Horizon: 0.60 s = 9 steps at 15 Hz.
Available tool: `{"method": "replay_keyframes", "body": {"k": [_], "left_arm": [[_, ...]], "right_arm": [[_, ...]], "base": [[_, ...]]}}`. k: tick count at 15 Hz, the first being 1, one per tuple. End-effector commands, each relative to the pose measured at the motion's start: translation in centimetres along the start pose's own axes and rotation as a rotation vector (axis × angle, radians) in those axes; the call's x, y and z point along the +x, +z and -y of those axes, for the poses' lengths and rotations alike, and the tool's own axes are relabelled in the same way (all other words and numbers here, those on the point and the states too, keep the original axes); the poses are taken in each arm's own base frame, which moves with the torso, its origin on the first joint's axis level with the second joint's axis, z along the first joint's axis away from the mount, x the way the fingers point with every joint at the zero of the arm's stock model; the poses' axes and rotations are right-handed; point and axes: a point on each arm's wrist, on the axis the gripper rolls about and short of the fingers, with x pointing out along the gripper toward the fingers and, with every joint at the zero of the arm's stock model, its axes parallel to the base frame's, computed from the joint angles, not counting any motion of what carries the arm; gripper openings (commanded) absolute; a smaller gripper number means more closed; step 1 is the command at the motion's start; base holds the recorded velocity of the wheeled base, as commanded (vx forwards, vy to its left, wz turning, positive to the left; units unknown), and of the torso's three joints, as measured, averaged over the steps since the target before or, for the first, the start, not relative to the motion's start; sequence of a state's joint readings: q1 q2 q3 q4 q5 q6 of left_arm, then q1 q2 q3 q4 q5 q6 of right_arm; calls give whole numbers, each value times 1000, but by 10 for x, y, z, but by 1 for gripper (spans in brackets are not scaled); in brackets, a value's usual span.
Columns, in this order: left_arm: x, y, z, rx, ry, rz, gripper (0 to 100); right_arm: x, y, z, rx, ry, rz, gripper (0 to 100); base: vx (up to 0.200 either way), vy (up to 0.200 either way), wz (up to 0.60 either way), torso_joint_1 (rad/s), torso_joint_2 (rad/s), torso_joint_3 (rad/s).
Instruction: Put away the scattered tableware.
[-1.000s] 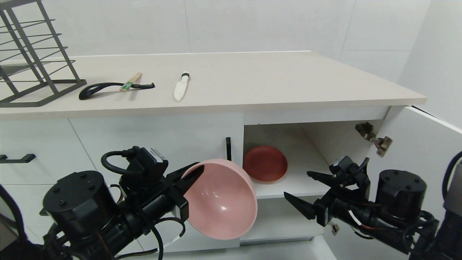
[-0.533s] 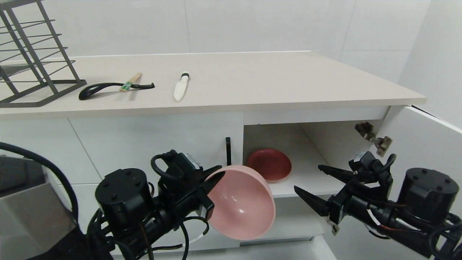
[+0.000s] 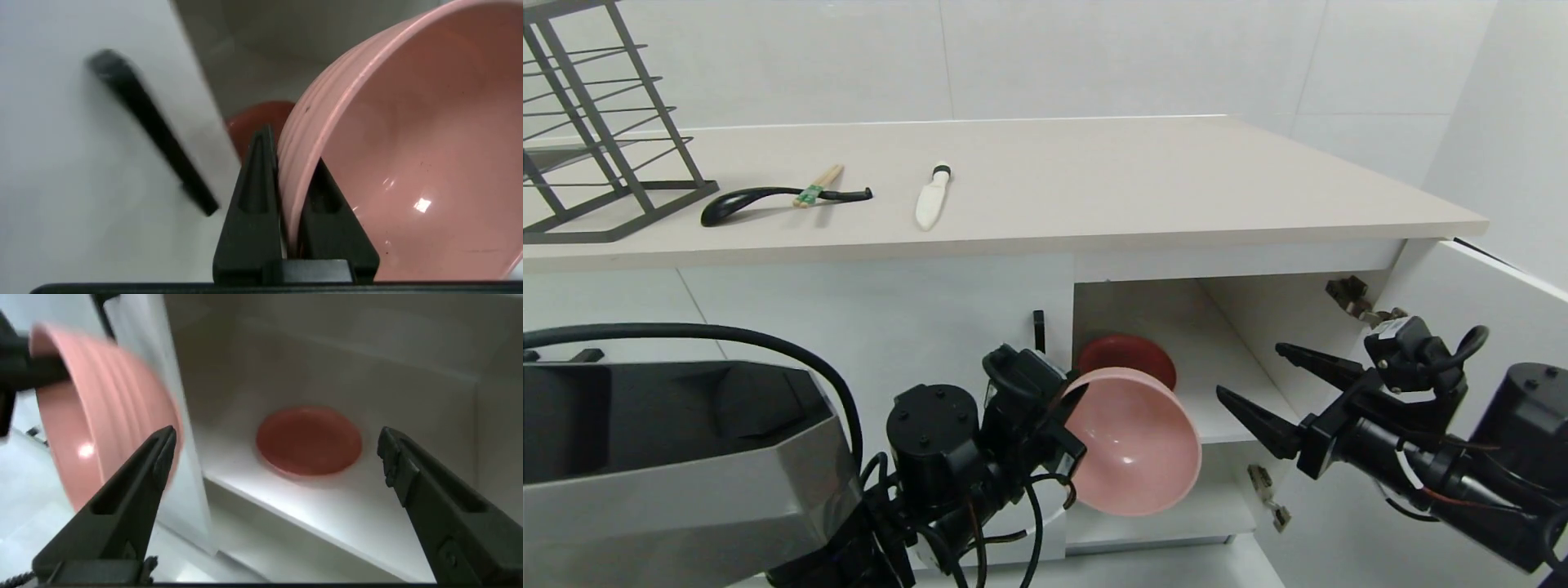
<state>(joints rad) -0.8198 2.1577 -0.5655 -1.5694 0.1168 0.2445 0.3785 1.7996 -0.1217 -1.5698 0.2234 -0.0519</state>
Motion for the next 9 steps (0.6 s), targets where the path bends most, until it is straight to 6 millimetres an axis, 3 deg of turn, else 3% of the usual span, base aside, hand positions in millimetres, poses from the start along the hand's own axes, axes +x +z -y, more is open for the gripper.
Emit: {"method": "replay_keyframes", "body": {"k": [1,9], "left_arm": [[10,-8,7,5,-10,-4,0],[54,-1,24,-19,85,98,0]], "right_arm": [[-3,5,-1,-5,1,22,100],[-2,2,-7,-3,28,7,100]], "base": [[0,0,0,0,0,0],[0,0,0,0,0,0]]}}
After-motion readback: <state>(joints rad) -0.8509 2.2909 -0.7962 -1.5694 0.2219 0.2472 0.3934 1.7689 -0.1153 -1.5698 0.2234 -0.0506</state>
